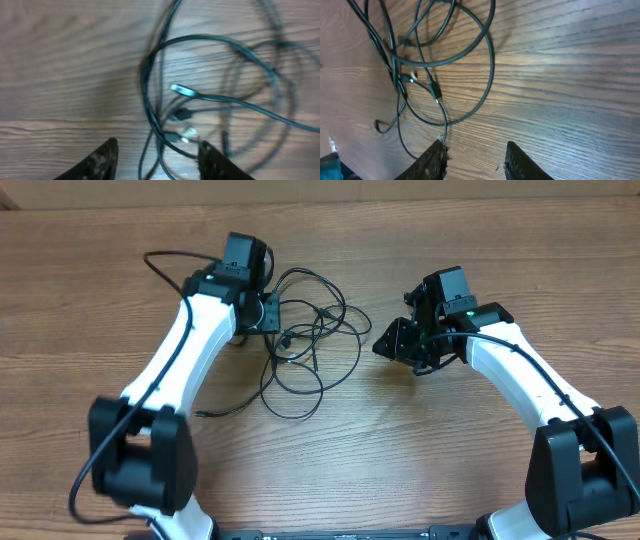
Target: Untangle cables
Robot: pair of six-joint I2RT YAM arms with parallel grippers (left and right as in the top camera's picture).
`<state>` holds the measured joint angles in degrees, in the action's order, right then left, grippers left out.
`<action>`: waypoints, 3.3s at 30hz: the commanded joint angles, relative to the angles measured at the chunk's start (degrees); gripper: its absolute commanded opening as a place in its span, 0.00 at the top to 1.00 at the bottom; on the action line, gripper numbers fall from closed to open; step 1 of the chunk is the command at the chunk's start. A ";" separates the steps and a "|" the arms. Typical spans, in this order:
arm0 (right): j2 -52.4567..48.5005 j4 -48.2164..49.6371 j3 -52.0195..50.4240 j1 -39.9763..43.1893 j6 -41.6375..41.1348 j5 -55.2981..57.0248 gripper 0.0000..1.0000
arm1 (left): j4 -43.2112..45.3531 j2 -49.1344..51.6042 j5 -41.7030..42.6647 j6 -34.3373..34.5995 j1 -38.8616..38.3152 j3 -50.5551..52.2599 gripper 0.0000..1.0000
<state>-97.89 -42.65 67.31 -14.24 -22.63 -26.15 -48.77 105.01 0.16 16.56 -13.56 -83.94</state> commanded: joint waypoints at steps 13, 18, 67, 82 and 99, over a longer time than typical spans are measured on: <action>1.40 0.28 1.33 0.11 0.66 0.63 0.64 | 8.17 14.40 1.77 6.19 1.75 -0.15 0.62; 1.40 0.28 1.33 0.11 0.63 1.11 0.63 | 8.39 14.88 1.77 6.21 1.75 -0.15 0.81; 3.04 -0.50 18.43 -4.02 -5.57 -6.49 0.52 | -7.72 -15.13 36.15 -13.22 -2.12 -25.35 0.96; 0.35 6.95 18.43 -6.01 -14.10 -13.25 0.46 | -12.81 -17.18 35.17 -11.61 -2.23 -25.55 0.96; -5.07 6.27 18.40 -12.37 -20.00 -6.71 0.81 | -11.02 -17.20 33.66 -9.86 -1.51 -24.68 0.96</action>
<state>-101.19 -35.09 85.38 -26.70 -42.46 -37.80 -61.04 88.51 34.02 4.80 -15.99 -108.36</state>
